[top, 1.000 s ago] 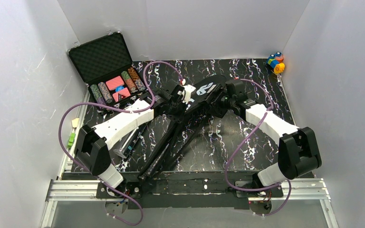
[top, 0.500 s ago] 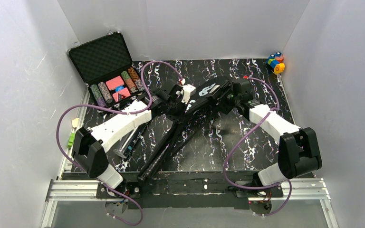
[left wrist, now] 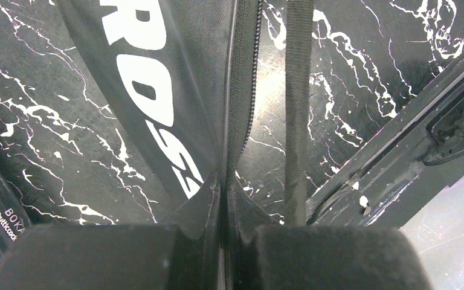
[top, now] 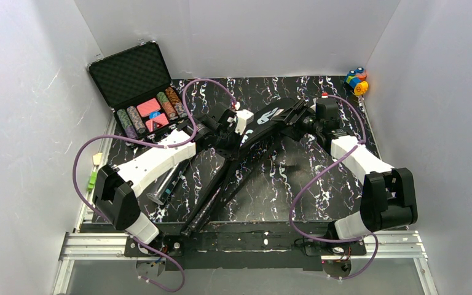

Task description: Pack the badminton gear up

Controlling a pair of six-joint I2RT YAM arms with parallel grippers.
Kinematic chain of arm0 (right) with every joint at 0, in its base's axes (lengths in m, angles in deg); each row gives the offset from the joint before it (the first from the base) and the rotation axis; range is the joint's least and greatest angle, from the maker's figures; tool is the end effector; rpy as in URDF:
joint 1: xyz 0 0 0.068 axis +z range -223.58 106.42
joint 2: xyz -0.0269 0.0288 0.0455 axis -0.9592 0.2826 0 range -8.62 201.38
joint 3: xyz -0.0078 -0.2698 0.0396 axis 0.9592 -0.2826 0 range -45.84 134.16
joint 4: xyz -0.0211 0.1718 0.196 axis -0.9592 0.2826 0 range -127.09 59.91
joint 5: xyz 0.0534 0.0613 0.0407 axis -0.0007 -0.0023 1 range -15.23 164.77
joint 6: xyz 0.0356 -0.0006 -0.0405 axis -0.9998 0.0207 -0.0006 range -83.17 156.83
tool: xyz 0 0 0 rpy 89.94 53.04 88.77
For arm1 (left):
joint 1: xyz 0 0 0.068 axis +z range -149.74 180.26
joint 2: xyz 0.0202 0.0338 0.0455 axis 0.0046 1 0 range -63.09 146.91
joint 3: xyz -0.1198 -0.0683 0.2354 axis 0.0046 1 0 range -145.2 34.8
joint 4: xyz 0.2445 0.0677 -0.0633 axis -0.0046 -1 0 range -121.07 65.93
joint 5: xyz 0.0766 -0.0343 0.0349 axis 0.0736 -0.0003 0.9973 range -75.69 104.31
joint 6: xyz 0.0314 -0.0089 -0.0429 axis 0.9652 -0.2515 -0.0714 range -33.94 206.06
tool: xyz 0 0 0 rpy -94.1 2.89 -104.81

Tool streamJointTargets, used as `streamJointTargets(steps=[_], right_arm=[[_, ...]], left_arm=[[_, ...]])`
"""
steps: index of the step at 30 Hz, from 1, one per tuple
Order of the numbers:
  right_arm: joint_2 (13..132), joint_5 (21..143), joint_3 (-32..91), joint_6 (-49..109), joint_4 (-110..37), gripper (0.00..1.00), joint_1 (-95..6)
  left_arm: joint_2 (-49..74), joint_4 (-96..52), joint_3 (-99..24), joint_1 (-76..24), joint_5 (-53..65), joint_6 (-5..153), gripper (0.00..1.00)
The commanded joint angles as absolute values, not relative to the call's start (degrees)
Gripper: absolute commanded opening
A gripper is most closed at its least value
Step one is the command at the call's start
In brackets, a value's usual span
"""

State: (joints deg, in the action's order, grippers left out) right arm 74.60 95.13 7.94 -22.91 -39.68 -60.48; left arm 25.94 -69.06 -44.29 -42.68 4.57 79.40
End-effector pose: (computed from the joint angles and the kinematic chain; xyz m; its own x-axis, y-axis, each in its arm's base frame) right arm 0.3162 0.0864 0.2590 -0.6664 0.6763 -0.3140 0.1203 0.5131 0.8498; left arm 0.2374 -0.2292 0.3050 -0.6812 0.4779 -0.5546 0.6681 0.7155 -0.2040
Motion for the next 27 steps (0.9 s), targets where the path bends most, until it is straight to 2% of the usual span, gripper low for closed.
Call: streamJointTargets(steps=[1,9,20,27], right_arm=[[74.7,100.7,7.8,-21.8,-45.3,0.7,-60.9],[74.6,102.4,6.9,-21.8,-47.4,0.56,-61.5],[71.6,101.9,3.5,-21.8,-47.4,0.5,-61.9],[71.1,101.8,3.1,-21.9,-47.2,0.28,-62.2]], left_arm=[[21.4,-66.9,-44.9,-42.8,2.4,79.4,0.0],[21.4,-66.9,-44.8,-42.7,2.0,79.4,0.0],[21.6,-67.0,-45.1,-42.7,1.7,79.4,0.0],[21.5,-67.0,-44.9,-42.7,2.0,79.4,0.0]])
